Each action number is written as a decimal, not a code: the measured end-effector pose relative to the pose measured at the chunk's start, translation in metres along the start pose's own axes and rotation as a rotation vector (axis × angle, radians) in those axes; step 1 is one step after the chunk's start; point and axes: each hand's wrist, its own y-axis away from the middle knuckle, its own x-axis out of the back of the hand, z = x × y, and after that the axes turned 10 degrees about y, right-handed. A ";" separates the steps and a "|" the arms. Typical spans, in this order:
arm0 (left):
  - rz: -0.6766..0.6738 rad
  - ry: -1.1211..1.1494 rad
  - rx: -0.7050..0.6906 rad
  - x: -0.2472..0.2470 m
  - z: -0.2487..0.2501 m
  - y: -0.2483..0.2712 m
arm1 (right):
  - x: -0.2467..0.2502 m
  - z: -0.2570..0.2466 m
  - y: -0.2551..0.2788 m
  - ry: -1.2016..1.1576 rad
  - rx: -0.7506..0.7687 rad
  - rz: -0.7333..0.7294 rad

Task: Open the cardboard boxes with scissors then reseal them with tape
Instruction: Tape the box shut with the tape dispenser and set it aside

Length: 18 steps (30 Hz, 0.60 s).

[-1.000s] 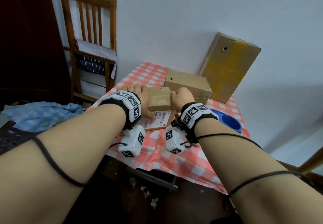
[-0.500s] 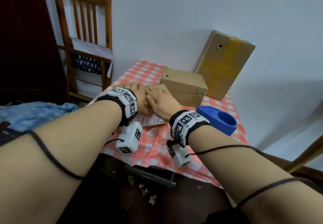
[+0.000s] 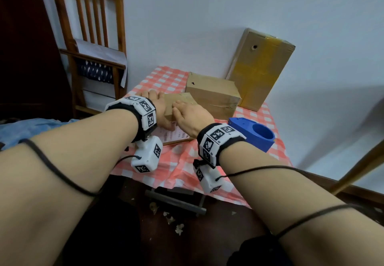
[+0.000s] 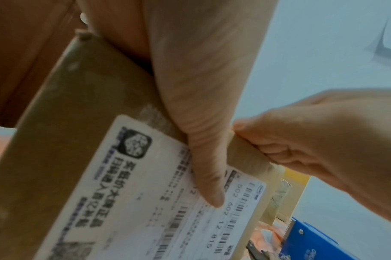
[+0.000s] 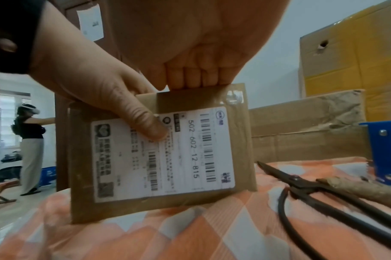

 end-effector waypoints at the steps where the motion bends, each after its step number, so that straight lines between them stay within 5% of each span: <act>1: -0.003 -0.003 0.004 0.000 0.000 0.001 | 0.000 0.000 -0.003 0.010 -0.020 -0.003; 6: 0.037 -0.003 0.033 -0.006 0.004 -0.001 | -0.004 -0.006 -0.005 0.016 -0.063 -0.035; 11: 0.013 -0.022 0.057 -0.004 0.005 -0.003 | -0.003 -0.001 0.025 0.034 0.053 0.002; 18: 0.027 -0.019 0.048 -0.006 0.003 -0.003 | -0.005 -0.005 -0.017 0.020 -0.011 -0.023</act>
